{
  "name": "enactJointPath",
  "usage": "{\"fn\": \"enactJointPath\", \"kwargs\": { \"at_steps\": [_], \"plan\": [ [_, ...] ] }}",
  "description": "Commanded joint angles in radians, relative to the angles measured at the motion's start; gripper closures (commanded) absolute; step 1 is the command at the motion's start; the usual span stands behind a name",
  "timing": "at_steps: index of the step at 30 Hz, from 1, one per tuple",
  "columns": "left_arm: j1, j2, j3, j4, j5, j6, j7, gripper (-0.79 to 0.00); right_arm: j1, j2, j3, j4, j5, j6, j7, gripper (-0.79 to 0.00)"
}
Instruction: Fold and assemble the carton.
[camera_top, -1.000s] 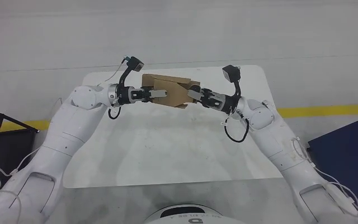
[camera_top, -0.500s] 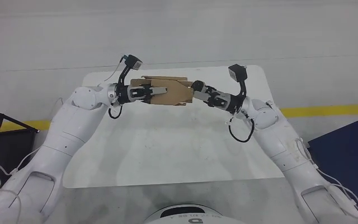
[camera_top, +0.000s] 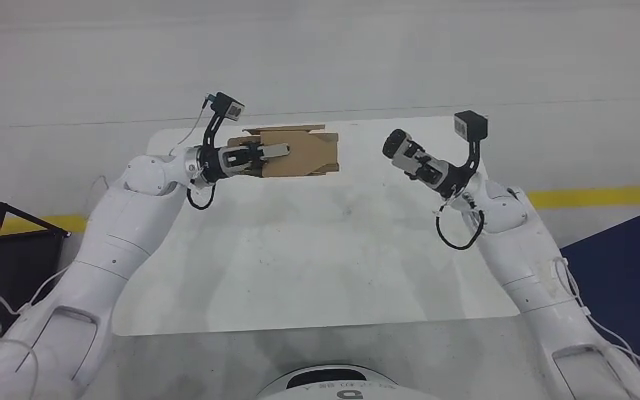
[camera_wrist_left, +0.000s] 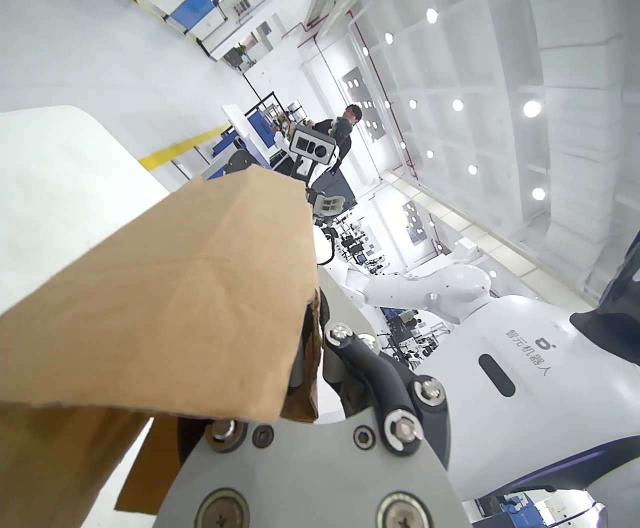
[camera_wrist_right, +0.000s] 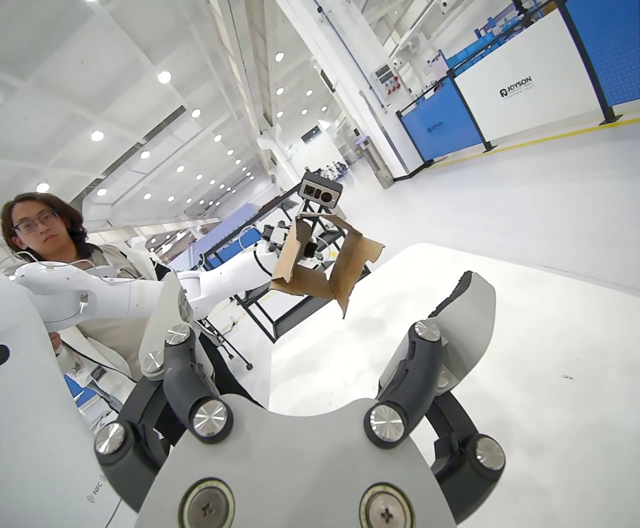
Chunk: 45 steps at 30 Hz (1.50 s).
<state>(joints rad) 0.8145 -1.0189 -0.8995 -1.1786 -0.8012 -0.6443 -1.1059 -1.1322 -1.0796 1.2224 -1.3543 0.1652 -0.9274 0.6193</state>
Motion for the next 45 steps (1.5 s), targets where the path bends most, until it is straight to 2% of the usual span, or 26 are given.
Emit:
{"fn": "enactJointPath", "kwargs": {
  "at_steps": [1,4,6,9,12,13,22,24,26,28,30,33,39,45],
  "plan": [
    [0.032,-0.008,-0.014,-0.021,-0.178,0.033,0.029,0.0,-0.002,0.001,0.003,-0.002,-0.081,0.037,-0.002,-0.785],
    [0.079,-0.027,-0.029,-0.045,-0.461,0.11,0.006,0.0,-0.02,-0.001,-0.004,-0.053,-0.192,0.037,-0.039,-0.785],
    [0.098,-0.04,-0.028,-0.027,-0.617,0.218,-0.02,0.0,-0.026,0.0,0.003,-0.072,-0.252,0.025,-0.053,-0.785],
    [0.099,-0.062,-0.01,0.029,-0.727,0.326,-0.048,0.0,-0.038,0.001,0.024,-0.101,-0.366,0.03,-0.099,-0.785],
    [0.092,-0.094,0.017,0.052,-0.822,0.364,-0.055,0.0,-0.056,0.0,0.044,-0.139,-0.448,0.036,-0.175,-0.785],
    [0.081,-0.103,0.036,0.061,-0.799,0.363,-0.054,0.0,-0.062,-0.001,0.042,-0.145,-0.431,0.023,-0.19,-0.785],
    [0.081,-0.103,0.036,0.061,-0.799,0.363,-0.054,0.0,-0.062,-0.001,0.042,-0.145,-0.431,0.023,-0.19,-0.785],
    [0.088,-0.104,0.037,0.051,-0.805,0.379,-0.038,0.0,-0.065,0.0,0.037,-0.132,-0.525,0.102,-0.164,-0.785],
    [0.116,-0.108,0.035,0.0,-0.857,0.479,-0.006,0.0,-0.07,-0.006,0.018,-0.137,-0.595,0.16,-0.2,-0.785],
    [0.145,-0.107,0.038,-0.035,-0.902,0.623,0.032,0.0,-0.073,-0.011,0.012,-0.133,-0.632,0.188,-0.258,-0.785],
    [0.167,-0.103,0.039,-0.05,-0.915,0.758,0.079,0.0,-0.071,-0.012,0.012,-0.163,-0.735,0.239,-0.297,-0.785],
    [0.196,-0.098,0.022,-0.072,-0.926,0.869,0.095,0.0,-0.082,-0.016,0.012,-0.196,-0.803,0.279,-0.367,-0.785],
    [0.232,-0.095,-0.016,-0.129,-0.932,0.955,0.119,0.0,-0.095,-0.021,0.028,-0.212,-0.815,0.35,-0.453,-0.785],
    [0.255,-0.096,-0.034,-0.15,-0.871,0.971,0.135,0.0,-0.103,-0.027,0.033,-0.234,-0.793,0.356,-0.52,-0.785]
  ]
}}
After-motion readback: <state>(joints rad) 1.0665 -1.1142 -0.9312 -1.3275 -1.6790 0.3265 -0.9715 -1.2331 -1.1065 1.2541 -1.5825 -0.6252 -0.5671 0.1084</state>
